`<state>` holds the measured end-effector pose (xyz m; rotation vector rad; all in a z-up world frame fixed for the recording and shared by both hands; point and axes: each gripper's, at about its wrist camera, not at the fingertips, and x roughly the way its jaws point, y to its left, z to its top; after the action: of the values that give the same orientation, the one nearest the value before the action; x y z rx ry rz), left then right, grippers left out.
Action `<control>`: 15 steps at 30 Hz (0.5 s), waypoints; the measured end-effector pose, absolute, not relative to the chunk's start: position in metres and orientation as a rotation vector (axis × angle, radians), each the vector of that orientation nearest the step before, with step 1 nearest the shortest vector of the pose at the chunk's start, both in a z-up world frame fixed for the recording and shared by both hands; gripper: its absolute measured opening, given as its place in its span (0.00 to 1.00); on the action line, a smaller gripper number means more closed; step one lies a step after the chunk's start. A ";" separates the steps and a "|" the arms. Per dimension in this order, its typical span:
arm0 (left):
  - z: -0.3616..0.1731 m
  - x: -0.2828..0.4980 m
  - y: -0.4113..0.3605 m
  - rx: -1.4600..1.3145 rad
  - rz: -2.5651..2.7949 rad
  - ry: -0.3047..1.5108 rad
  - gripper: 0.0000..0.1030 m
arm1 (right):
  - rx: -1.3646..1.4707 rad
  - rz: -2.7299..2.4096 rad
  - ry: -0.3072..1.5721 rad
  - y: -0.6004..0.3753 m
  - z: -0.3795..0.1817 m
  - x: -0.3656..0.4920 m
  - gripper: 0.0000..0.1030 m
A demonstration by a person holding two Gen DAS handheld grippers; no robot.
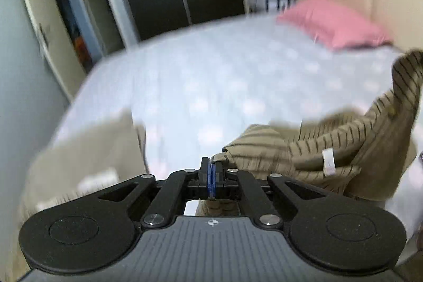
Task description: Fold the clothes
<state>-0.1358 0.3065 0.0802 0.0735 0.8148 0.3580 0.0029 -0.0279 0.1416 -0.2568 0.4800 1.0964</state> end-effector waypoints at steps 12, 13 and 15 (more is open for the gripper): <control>0.014 -0.143 0.328 0.105 0.399 0.993 0.00 | -0.429 1.321 0.654 0.008 0.048 -0.022 0.33; 0.011 -0.144 0.328 0.108 0.407 1.003 0.00 | -0.462 1.323 0.645 0.010 0.045 -0.018 0.33; 0.004 -0.145 0.331 0.103 0.419 1.019 0.00 | -0.543 1.305 0.623 0.005 0.034 -0.016 0.33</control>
<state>-0.1449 0.3308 0.0037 0.1033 1.0189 0.4190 -0.0158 0.0054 0.0338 -0.5428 0.6225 1.3048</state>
